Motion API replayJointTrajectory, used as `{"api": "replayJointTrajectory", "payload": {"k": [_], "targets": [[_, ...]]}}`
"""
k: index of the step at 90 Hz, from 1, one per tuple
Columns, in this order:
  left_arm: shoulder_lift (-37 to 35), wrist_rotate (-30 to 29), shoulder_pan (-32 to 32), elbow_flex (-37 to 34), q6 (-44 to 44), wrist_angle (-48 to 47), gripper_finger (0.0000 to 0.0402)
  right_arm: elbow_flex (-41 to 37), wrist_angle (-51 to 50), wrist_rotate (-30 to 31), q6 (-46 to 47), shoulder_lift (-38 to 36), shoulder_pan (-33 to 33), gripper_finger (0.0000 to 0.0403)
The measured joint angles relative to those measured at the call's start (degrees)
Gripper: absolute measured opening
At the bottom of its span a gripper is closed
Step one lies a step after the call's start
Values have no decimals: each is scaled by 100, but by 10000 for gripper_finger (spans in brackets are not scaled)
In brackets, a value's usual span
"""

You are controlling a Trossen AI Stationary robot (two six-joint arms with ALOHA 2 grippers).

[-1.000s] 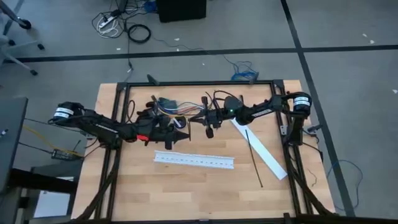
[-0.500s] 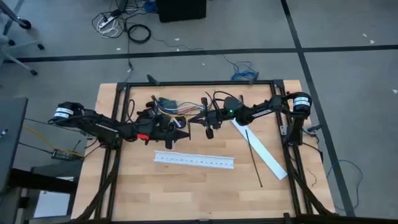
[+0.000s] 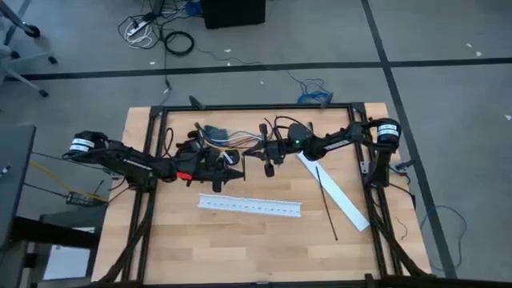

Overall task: Ziptie cables
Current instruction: Wrap the cable wires with the black zip tie

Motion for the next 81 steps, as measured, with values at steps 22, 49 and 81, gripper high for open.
{"api": "replayJointTrajectory", "payload": {"k": [22, 49, 81], "targets": [[0, 2, 46, 0, 2, 0, 0, 0, -9, 70, -16, 0, 11, 0], [2, 183, 262, 0, -24, 0, 0, 0, -13, 74, -14, 0, 68, 0], [2, 195, 264, 0, -39, 4, 0, 0, -15, 89, -14, 0, 68, 0]]}}
